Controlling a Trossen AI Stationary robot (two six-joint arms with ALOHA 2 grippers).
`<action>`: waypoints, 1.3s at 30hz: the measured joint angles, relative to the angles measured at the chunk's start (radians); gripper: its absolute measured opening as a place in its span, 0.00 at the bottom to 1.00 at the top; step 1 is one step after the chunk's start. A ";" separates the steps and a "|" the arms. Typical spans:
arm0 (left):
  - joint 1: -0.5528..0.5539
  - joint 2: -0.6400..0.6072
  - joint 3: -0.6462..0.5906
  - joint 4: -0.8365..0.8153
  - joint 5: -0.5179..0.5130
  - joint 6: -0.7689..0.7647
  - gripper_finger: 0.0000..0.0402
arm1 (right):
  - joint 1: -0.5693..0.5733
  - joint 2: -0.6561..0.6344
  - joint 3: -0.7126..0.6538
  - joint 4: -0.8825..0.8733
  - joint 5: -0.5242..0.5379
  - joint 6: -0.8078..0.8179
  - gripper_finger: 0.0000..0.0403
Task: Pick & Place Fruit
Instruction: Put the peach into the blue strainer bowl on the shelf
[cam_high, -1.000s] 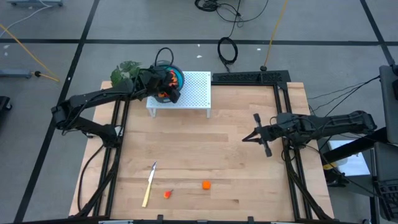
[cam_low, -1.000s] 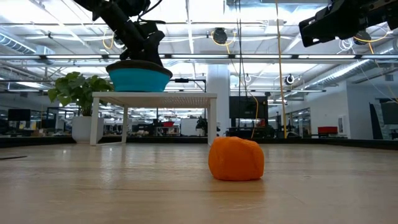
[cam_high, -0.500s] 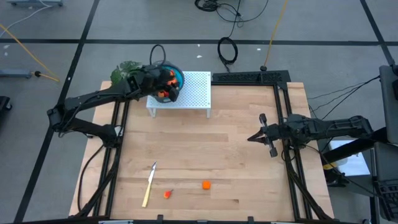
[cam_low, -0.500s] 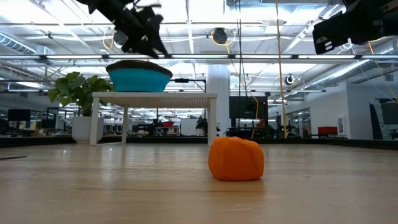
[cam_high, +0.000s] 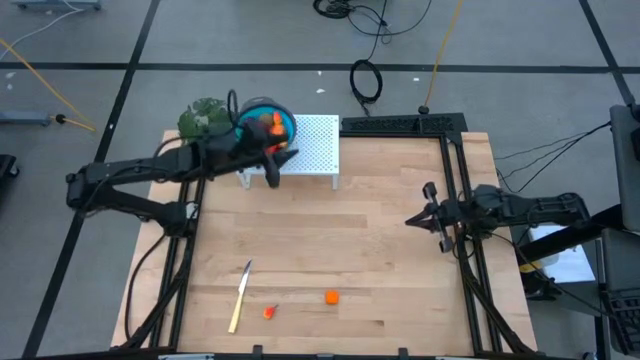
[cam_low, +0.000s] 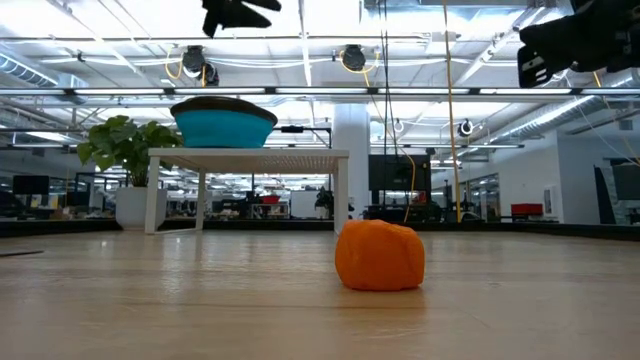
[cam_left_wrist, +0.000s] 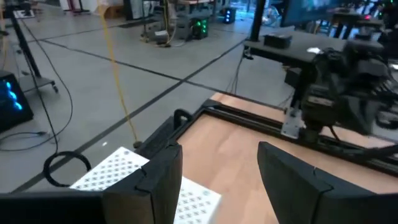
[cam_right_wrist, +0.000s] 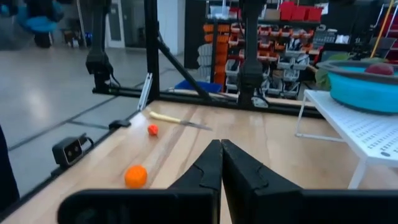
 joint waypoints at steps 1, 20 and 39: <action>-0.025 0.001 0.000 0.000 -0.024 0.001 0.52 | 0.000 -0.009 0.000 0.000 0.000 0.005 0.00; -0.471 0.151 0.000 0.127 -0.191 0.003 0.52 | 0.000 -0.052 0.000 -0.001 0.000 0.016 0.00; -0.753 0.319 0.000 0.024 -0.155 -0.642 0.52 | 0.000 -0.052 0.000 -0.002 -0.007 0.025 0.00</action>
